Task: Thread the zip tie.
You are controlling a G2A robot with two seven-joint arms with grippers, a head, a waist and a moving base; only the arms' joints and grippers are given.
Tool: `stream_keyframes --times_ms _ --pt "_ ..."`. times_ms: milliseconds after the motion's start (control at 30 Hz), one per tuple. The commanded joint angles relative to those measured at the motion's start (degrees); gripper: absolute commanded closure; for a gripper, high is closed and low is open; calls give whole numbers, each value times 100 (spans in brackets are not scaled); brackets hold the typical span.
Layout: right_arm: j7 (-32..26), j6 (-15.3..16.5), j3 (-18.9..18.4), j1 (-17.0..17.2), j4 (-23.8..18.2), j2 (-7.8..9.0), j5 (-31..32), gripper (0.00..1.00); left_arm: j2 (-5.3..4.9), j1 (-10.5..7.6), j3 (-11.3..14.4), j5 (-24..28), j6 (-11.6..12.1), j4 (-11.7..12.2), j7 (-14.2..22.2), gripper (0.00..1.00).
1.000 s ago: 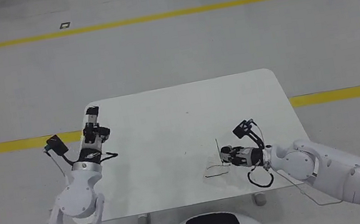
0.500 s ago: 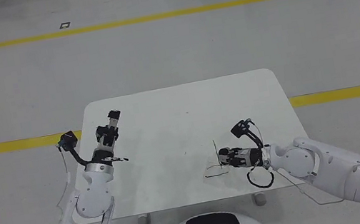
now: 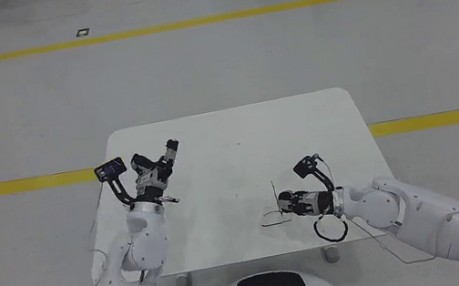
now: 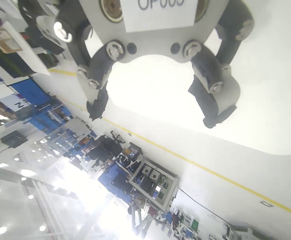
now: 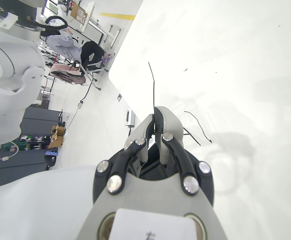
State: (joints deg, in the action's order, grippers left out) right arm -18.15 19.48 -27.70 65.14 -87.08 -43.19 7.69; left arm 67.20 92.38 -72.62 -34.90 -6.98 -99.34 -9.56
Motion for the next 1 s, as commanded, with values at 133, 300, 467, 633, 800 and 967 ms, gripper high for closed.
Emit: stream_keyframes --times_ms 133,300,467,633,800,967 --pt "4 0 -9 4 -6 1 18 100 19 -3 -18 252 -61 38 -105 0" --pt "25 -67 -59 61 -30 -34 131 100 8 -134 195 -962 -460 77 -170 0" --pt "-55 -74 -127 107 -4 -93 254 100 79 -439 778 -2398 -1250 89 -182 0" --pt "-59 -67 -206 177 39 -146 250 100 235 -645 847 -3034 -1250 367 19 0" --pt "-59 -67 -206 177 39 -146 250 100 235 -645 847 -3034 -1250 367 19 0" --pt "-45 0 -254 203 45 -170 317 100 221 -658 869 -3515 -1222 527 -37 0"
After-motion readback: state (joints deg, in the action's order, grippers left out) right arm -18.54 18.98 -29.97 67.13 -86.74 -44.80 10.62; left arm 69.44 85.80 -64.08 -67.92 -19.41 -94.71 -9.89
